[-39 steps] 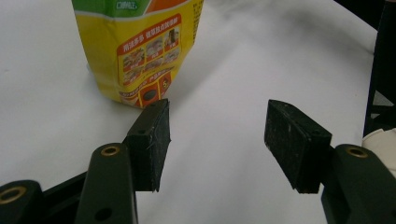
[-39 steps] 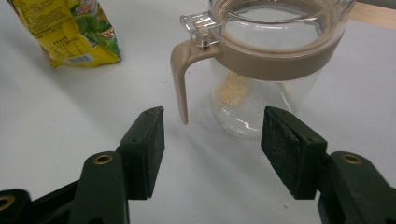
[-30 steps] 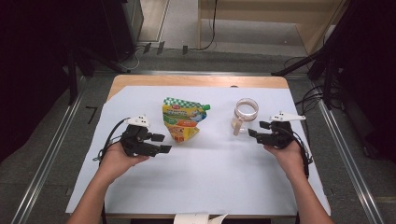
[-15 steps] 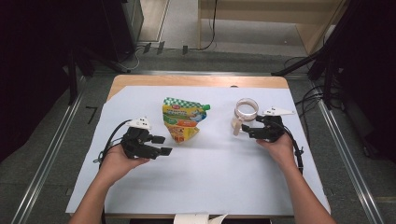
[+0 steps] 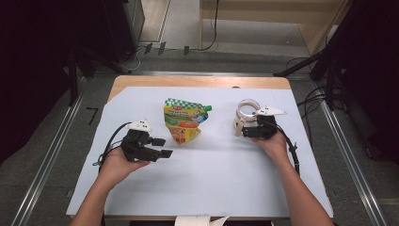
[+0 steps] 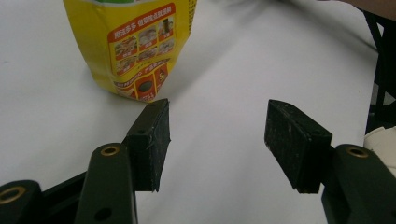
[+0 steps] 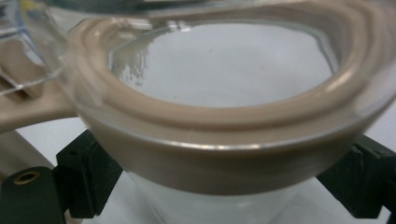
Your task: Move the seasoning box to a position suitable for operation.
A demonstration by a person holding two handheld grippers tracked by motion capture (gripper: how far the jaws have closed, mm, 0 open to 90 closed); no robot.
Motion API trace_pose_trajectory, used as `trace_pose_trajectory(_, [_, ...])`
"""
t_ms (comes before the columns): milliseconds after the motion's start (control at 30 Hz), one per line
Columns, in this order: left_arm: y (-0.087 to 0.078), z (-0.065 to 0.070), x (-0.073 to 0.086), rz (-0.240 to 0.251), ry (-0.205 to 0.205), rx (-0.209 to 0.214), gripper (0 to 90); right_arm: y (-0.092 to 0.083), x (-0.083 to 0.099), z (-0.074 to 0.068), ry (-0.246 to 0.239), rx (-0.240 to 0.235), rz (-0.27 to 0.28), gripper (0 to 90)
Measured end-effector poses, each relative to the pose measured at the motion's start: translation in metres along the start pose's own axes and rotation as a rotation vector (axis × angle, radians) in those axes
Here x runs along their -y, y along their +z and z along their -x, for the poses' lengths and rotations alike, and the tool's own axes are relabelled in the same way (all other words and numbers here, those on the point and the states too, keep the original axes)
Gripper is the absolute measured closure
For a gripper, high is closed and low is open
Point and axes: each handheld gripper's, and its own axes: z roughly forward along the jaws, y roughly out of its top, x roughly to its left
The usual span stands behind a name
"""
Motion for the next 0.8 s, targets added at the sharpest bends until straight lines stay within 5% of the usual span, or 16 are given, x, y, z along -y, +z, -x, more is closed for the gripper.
trace_pose_trajectory(500, [0.001, 0.002, -0.001, 0.004, 0.0, 0.008, 41.2, -0.004, -0.005, -0.004, -0.021, 0.006, -0.017, 12.1])
trace_pose_trajectory(800, [0.003, 0.004, -0.005, 0.016, -0.005, 0.013, 41.3, -0.024, -0.011, -0.015, -0.024, -0.027, -0.013, 12.2])
